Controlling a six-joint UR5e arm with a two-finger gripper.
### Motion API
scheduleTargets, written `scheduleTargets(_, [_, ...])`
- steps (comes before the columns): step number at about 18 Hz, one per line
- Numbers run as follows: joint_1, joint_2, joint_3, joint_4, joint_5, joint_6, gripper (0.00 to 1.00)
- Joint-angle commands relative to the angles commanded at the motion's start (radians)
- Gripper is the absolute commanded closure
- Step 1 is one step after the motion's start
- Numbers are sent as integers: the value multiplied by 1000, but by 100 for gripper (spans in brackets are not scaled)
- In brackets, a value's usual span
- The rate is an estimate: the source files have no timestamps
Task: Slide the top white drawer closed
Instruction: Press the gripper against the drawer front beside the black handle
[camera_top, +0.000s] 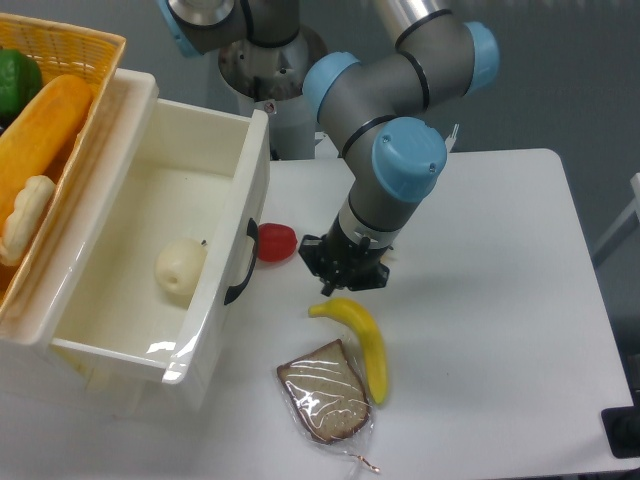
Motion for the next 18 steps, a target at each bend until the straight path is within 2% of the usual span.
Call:
scheduleTargets(8, [-21, -2, 0, -62, -58, 0, 100])
scheduleTargets(18, [-41, 12, 0, -75, -100, 0, 100])
